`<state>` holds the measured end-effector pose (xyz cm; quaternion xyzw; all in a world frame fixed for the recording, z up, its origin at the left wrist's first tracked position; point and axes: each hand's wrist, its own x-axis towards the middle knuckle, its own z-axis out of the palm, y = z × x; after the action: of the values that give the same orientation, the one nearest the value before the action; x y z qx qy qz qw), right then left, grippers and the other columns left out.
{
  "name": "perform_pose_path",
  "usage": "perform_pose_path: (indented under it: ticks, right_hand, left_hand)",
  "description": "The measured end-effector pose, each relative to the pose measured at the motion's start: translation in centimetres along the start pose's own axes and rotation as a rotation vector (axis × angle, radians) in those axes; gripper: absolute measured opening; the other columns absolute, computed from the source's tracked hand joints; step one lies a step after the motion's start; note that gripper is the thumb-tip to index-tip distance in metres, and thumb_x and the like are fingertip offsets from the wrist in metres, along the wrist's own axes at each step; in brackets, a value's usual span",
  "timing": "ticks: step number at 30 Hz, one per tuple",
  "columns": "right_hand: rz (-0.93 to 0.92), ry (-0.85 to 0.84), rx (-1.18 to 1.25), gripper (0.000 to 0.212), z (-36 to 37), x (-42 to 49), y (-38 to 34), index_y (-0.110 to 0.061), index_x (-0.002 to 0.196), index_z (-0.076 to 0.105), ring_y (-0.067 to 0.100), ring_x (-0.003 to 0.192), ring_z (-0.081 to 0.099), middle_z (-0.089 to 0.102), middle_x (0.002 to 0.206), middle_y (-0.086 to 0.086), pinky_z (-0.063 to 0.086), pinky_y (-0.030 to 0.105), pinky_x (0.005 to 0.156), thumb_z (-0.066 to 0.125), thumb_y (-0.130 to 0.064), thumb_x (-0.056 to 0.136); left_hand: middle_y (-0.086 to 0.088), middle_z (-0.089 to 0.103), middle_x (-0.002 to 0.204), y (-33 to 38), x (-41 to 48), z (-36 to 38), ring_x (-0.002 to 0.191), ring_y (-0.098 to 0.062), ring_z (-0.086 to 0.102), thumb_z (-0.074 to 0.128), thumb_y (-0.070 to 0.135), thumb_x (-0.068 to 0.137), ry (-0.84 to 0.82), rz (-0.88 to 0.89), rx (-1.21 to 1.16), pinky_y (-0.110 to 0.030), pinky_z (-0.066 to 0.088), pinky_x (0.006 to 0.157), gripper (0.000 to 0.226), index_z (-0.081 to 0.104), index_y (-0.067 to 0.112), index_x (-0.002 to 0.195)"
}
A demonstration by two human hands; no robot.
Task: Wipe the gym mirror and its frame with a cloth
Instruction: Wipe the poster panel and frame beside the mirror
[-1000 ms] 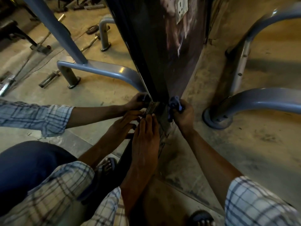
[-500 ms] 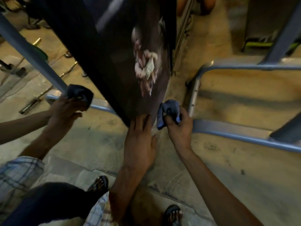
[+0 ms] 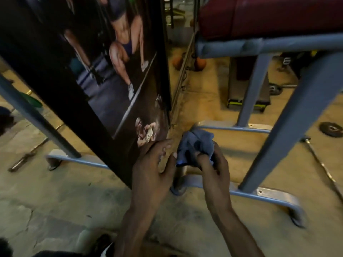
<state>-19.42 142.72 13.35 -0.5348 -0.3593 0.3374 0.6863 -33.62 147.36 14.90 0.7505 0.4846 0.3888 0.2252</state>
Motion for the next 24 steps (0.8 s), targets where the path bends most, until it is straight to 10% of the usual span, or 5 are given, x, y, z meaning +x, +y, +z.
perform_pose_path:
  ticks: [4,8,15,18,24]
  right_hand:
    - [0.005,-0.016,0.031,0.031,-3.4,-0.9,-5.0,-0.045,0.121,0.069,0.02,0.109,0.068,0.073,0.113,-0.006,0.054,0.055,0.095,0.054,-0.039,0.094]
    - [0.001,-0.069,-0.014,0.04,-7.2,-3.3,-9.0,-0.055,0.093,0.075,0.01,0.087,0.069,0.074,0.089,-0.016,0.055,0.025,0.077,0.057,-0.022,0.105]
    - [0.176,-0.178,0.078,0.028,-16.1,-7.4,-12.5,-0.017,0.107,0.076,0.045,0.097,0.067,0.073,0.097,0.02,0.054,0.057,0.084,0.06,-0.038,0.102]
    - [0.287,-0.185,0.134,0.029,-18.7,-7.6,-13.7,-0.014,0.105,0.076,0.047,0.099,0.067,0.074,0.097,0.021,0.055,0.058,0.087,0.06,-0.037,0.097]
    - [0.387,-0.188,0.29,0.041,-22.0,-5.9,-15.4,-0.006,0.126,0.069,0.032,0.114,0.069,0.074,0.119,0.014,0.053,0.051,0.101,0.075,-0.025,0.09]
  left_hand:
    - [0.02,0.069,0.112,7.0,-1.4,0.6,0.104,0.0,0.066,0.059,0.045,0.098,-0.004,-0.114,-0.165,-0.02,0.054,0.085,0.028,0.07,0.03,0.119]
    - [0.025,0.07,0.111,13.2,-4.6,1.5,0.105,0.005,0.066,0.06,0.048,0.095,0.031,-0.187,-0.26,-0.013,0.052,0.084,0.029,0.067,0.036,0.12]
    - [0.025,0.074,0.105,22.2,-10.7,2.9,0.101,0.009,0.068,0.064,0.055,0.084,0.057,-0.4,-0.357,-0.01,0.053,0.079,0.037,0.07,0.037,0.116]
    - [0.022,0.075,0.099,23.9,-12.2,3.9,0.095,0.012,0.067,0.068,0.041,0.093,0.103,-0.487,-0.319,-0.013,0.055,0.079,0.01,0.066,0.042,0.102]
    - [0.021,0.066,0.089,25.6,-11.8,4.3,0.081,0.024,0.059,0.063,0.011,0.1,0.174,-0.481,-0.356,-0.001,0.044,0.066,0.029,0.059,0.04,0.096]
